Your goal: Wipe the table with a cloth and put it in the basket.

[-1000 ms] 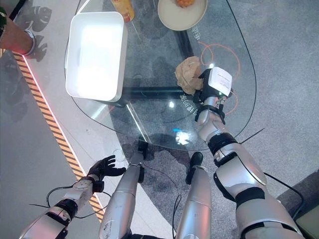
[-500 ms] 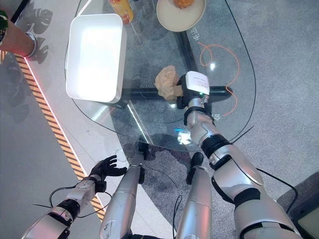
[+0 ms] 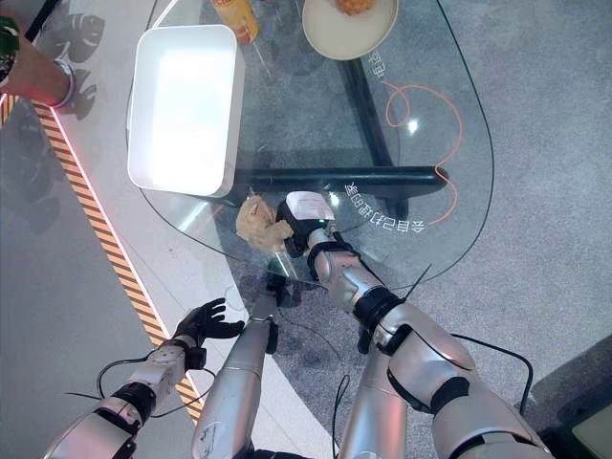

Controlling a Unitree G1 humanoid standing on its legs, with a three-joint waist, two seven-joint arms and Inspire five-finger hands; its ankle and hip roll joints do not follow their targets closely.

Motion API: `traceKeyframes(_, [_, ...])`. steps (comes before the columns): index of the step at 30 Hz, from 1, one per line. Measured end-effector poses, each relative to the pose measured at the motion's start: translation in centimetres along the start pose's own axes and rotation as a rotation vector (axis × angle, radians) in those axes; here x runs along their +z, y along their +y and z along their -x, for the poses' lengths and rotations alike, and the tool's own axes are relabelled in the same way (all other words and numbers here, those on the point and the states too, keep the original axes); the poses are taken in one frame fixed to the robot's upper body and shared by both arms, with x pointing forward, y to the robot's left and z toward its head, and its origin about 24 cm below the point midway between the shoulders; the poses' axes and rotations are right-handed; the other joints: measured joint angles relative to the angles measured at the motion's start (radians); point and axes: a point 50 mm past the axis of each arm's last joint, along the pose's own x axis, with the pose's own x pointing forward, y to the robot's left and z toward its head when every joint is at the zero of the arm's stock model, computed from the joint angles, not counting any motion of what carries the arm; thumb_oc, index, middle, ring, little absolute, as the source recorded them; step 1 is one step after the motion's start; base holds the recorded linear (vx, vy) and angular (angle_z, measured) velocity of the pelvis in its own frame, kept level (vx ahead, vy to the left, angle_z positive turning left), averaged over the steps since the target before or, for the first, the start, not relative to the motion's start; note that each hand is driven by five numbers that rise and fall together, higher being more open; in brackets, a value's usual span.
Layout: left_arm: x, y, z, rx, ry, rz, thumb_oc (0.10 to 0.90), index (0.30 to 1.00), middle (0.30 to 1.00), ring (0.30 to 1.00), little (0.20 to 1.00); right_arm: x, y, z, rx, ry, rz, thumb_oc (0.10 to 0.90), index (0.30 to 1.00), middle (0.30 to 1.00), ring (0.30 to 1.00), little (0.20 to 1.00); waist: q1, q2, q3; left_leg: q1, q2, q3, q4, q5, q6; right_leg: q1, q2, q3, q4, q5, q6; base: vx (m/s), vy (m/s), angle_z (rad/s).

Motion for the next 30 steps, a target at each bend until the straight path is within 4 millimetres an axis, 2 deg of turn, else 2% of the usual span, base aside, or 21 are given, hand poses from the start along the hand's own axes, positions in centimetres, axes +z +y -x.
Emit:
traceKeyframes(7, [0.2,-0.2,0.0,-0.007,-0.009,0.001,0.8,0.9,0.9,0.9,0.9,0.6,1.9,0.8,0.081,-0.036,-0.018,0.1,0.3,0.3,0.3,0.2,0.0,0.0,0.0,0.0,0.0,0.0,0.001,-0.002,0.003,0.0,0.0,0.0,0.003,-0.001,0.0,0.0,0.0,0.0])
traceKeyframes(12, [0.3,-1.1,-0.1,-0.029,-0.012,0.013,0.8,0.9,0.9,0.9,0.9,0.6,3.1,1.3,0.118,-0.039,-0.02,0.1,0.3,0.3,0.3,0.2,-0.002,0.0,0.0,0.001,0.0,0.0,0.0,-0.002,0.003,0.0,0.0,0.0,0.004,-0.001,-0.002,0.0,0.0,0.0])
traceKeyframes(19, [0.3,-1.7,-0.1,-0.036,-0.015,0.024,0.8,0.9,0.9,0.9,0.9,0.6,2.9,1.3,0.083,-0.036,-0.024,0.1,0.3,0.3,0.3,0.2,-0.002,0.0,0.0,0.001,0.0,0.0,0.001,-0.001,0.003,0.001,0.0,0.0,0.004,0.0,-0.001,0.0,0.0,0.0])
traceKeyframes(22, [0.4,-1.4,-0.1,0.022,-0.029,0.066,0.8,0.9,0.9,0.9,0.9,0.3,2.5,1.2,0.034,-0.02,-0.044,0.1,0.3,0.3,0.3,0.2,-0.002,0.0,0.0,0.002,0.0,-0.001,0.002,0.002,0.002,0.002,0.0,0.0,0.006,0.0,-0.001,0.0,0.0,0.0])
traceKeyframes(27, [1.8,0.4,-0.1,0.232,-0.094,0.351,0.8,0.9,0.9,0.9,0.9,-1.2,0.9,0.9,-0.109,0.078,-0.212,0.1,0.3,0.3,0.3,0.2,0.0,0.0,0.0,0.003,0.0,-0.003,0.01,0.001,0.003,0.002,-0.001,0.0,0.019,-0.004,-0.007,0.0,0.0,0.0])
traceKeyframes(30, [2.7,1.4,0.0,0.344,-0.128,0.433,0.8,0.9,0.9,0.9,0.9,-2.2,-0.2,0.9,-0.205,0.137,-0.308,0.1,0.3,0.3,0.3,0.2,-0.001,0.0,0.0,0.004,0.001,-0.004,0.014,0.001,0.003,0.002,0.0,-0.001,0.021,-0.004,-0.01,0.0,0.0,0.0])
